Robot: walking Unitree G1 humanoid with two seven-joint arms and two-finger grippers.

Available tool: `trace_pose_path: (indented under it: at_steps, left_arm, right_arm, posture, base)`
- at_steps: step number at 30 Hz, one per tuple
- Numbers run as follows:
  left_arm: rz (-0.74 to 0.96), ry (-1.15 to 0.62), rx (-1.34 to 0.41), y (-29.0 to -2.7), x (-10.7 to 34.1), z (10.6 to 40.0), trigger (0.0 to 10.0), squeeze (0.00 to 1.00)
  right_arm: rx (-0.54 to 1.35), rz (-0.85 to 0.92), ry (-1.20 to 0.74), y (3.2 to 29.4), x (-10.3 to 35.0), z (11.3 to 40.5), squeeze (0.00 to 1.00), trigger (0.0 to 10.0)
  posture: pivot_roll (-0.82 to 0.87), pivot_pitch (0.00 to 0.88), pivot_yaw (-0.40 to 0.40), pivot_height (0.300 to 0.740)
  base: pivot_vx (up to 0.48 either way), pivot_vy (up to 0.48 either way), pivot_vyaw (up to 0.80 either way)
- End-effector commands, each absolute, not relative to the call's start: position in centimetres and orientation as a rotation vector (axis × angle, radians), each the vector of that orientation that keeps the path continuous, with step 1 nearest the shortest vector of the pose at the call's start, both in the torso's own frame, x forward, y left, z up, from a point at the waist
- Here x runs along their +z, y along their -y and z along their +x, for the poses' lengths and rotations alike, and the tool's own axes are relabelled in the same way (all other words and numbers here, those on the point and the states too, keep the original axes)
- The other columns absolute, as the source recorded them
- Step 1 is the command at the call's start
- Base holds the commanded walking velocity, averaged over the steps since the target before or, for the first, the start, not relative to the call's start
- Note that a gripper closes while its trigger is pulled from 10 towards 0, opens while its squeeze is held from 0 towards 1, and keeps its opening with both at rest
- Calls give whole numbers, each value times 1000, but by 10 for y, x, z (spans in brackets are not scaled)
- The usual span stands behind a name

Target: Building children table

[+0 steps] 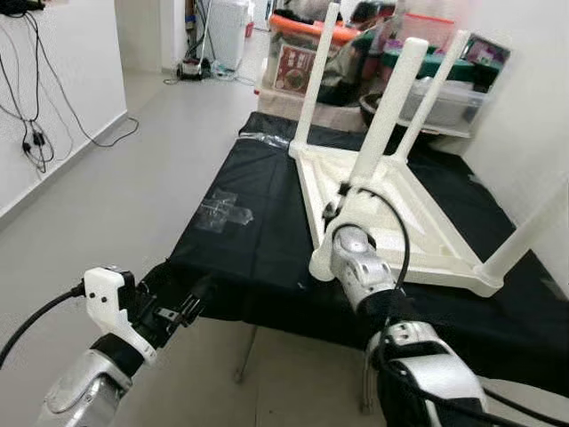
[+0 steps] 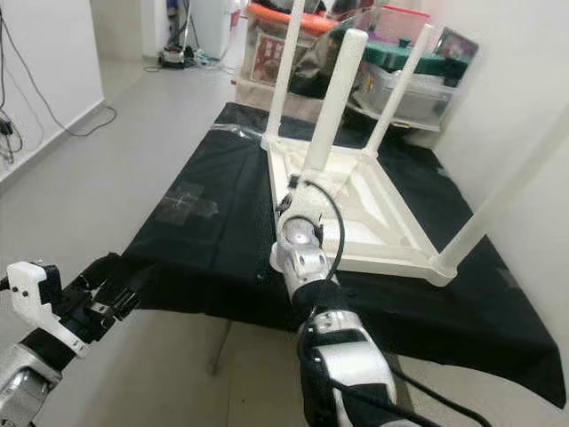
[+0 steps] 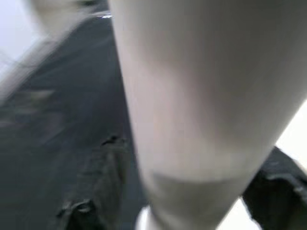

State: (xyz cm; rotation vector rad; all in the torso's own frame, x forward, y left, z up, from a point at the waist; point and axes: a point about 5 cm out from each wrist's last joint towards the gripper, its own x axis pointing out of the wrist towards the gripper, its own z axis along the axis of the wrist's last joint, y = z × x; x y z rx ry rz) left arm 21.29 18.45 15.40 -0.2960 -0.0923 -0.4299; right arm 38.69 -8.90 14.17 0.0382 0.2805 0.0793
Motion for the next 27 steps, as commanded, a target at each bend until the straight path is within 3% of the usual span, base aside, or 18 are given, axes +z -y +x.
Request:
trace_pose_path:
  at_steps: [1, 2, 3, 7, 15, 16, 17, 18, 19, 23, 24, 25, 27]
  left_arm:
    - [-306, 94, -456, -180, 154, 213, 10000, 0]
    - [-305, 94, -455, -181, 154, 213, 10000, 0]
    - [-306, 94, -455, -181, 154, 214, 10000, 0]
    - [-306, 94, -460, -181, 154, 215, 10000, 0]
    - [-304, 93, -462, -180, 154, 215, 10000, 0]
    - [-303, 92, -461, -180, 153, 215, 10000, 0]
    - [-303, 92, -461, -180, 153, 215, 10000, 0]
    - [-302, 92, -459, -180, 153, 214, 10000, 0]
    - [-301, 91, -457, -180, 153, 214, 10000, 0]
    - [-300, 90, -457, -180, 153, 213, 10000, 0]
    - [-301, 88, -457, -180, 153, 211, 10000, 0]
    - [-301, 88, -457, -180, 153, 211, 10000, 0]
    - [-304, 87, -462, -179, 154, 211, 10000, 0]
  right_arm:
    - [209, 68, -213, 74, 160, 391, 1000, 10000]
    - [269, 95, -177, 69, 170, 392, 592, 10000]
    - [360, 108, -121, 64, 182, 393, 0, 10000]
    - [695, 80, 20, 51, 201, 386, 0, 10000]
    - [835, 2, 1, 44, 187, 383, 0, 10000]
    - [853, 0, 8, 40, 185, 381, 0, 9333]
    - [853, 0, 8, 40, 185, 381, 0, 9333]
    - [852, 8, 22, 35, 183, 379, 0, 3647]
    - [823, 30, 27, 31, 183, 380, 0, 0]
    - [747, 42, 21, 31, 182, 382, 0, 0]
    - [486, -8, -57, 43, 176, 391, 0, 0]
    - [486, -8, -57, 43, 176, 391, 0, 0]
    - [-35, -70, -219, 91, 152, 396, 0, 0]
  posture:
    - [193, 0, -196, 740]
    - [193, 0, -196, 740]
    - [191, 0, -194, 740]
    - [192, 0, -193, 740]
    - [212, 0, -203, 740]
    - [218, 0, -206, 740]
    - [218, 0, -206, 740]
    - [222, 0, -208, 740]
    - [225, 0, -208, 740]
    - [225, 0, -208, 740]
    - [214, 0, -202, 740]
    - [214, 0, -202, 740]
    - [205, 0, -200, 740]
  base:
    - [0, 0, 0]
    - [0, 0, 0]
    - [0, 0, 0]
    - [0, 0, 0]
    - [0, 0, 0]
    - [0, 0, 0]
    - [0, 0, 0]
    - [0, 0, 0]
    - [0, 0, 0]
    - [0, 0, 0]
    - [0, 0, 0]
    - [0, 0, 0]
    - [0, 0, 0]
